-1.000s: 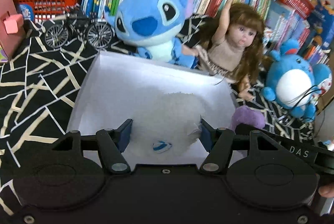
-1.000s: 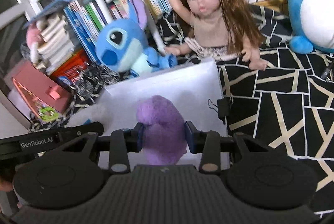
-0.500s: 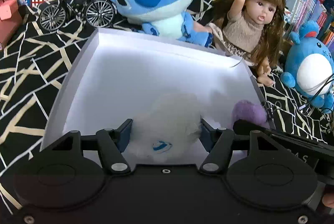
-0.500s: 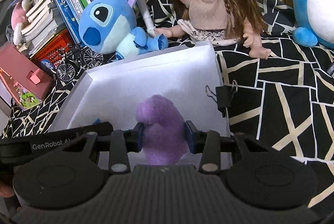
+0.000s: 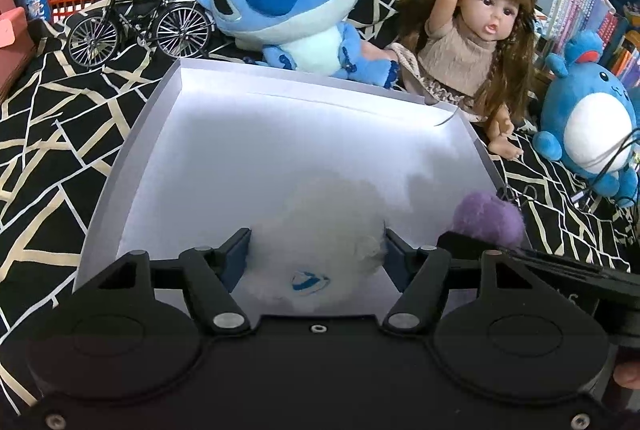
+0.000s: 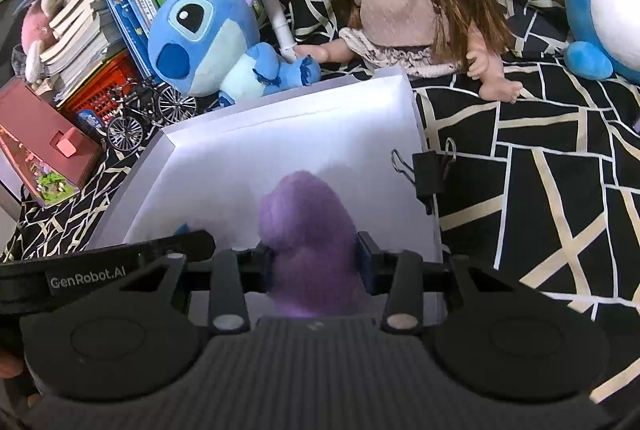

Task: Organize soft objects
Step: 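Carry both plushes into the white box and open both tools to release them, then withdraw both open tools from the box back over the pile, then grasp the white foam sheet with the left tool while the right tool grasps the green gingham dress, then carry the foam sheet and gingham dress into the white box and release both, then withdraw both open tools from the box back over the pile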

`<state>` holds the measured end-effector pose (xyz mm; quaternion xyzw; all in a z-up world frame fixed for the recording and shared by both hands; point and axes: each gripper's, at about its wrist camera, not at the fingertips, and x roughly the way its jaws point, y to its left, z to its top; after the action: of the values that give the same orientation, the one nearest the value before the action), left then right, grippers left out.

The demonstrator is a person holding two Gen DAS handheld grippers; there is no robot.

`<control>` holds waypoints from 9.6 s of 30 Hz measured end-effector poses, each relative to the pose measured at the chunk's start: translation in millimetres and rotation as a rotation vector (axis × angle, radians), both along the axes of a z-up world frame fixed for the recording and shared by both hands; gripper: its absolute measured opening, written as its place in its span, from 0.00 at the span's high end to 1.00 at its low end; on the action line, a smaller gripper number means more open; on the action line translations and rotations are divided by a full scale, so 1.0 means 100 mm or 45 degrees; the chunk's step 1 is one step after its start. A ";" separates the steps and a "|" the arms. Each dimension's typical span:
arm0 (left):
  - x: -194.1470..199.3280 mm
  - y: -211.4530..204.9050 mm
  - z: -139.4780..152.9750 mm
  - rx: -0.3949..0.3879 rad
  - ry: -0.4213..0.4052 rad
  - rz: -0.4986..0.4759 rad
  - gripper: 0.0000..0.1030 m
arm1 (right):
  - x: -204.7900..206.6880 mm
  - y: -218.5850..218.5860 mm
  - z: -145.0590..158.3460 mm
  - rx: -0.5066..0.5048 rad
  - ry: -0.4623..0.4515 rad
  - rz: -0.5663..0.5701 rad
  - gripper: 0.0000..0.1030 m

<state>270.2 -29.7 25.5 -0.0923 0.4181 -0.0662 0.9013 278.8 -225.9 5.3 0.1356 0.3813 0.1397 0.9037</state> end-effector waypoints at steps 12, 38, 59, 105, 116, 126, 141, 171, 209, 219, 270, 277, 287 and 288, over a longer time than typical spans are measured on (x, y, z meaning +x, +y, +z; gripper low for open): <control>-0.32 0.11 0.26 0.017 -0.158 0.008 0.08 | -0.23 -0.10 0.24 0.028 -0.115 0.039 0.24; -1.67 0.43 0.35 0.035 -0.379 -0.048 0.01 | -1.47 -0.04 0.38 -0.082 -0.486 0.159 0.01; -2.51 0.53 0.09 0.145 -0.459 0.008 0.01 | -2.25 0.05 0.04 -0.179 -0.571 0.163 0.00; -2.53 0.62 -0.10 0.265 -0.445 0.021 0.45 | -2.40 0.34 -0.20 -0.267 -0.533 0.195 0.42; -2.54 0.75 0.22 0.176 -0.511 0.058 0.46 | -2.51 0.25 -0.02 -0.262 -0.606 0.130 0.64; -2.22 0.80 0.43 0.213 -0.487 0.095 0.46 | -2.41 0.07 0.30 -0.227 -0.668 0.027 0.64; -1.22 0.78 0.67 0.154 -0.454 0.045 0.46 | -1.51 -0.12 0.71 -0.239 -0.643 -0.040 0.64; -0.22 0.48 0.08 0.264 -0.168 -0.057 0.45 | -0.43 0.28 0.20 -0.596 -0.297 0.095 0.64; -0.27 0.54 0.09 0.209 -0.141 -0.004 0.28 | -0.38 0.08 0.08 -0.315 -0.171 0.084 0.28; -0.50 0.52 0.28 0.201 -0.216 -0.035 0.20 | -0.63 0.08 0.23 -0.354 -0.239 0.108 0.22; -1.85 0.76 0.25 0.126 -0.384 -0.013 0.12 | -1.72 -0.20 0.07 -0.204 -0.448 0.047 0.00; -1.97 0.83 0.22 0.130 -0.401 0.021 0.11 | -1.78 -0.27 0.01 -0.201 -0.464 0.005 0.00; -2.06 0.89 0.14 0.157 -0.387 0.053 0.10 | -1.85 -0.27 -0.05 -0.232 -0.486 -0.008 0.00; -2.06 0.90 0.12 0.160 -0.384 0.057 0.10 | -1.86 -0.26 -0.06 -0.242 -0.489 -0.007 0.00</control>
<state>63.7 60.4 38.0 -0.0339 0.2791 -0.0329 0.9591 92.7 -252.3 -0.5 0.0217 0.2131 0.1240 0.9689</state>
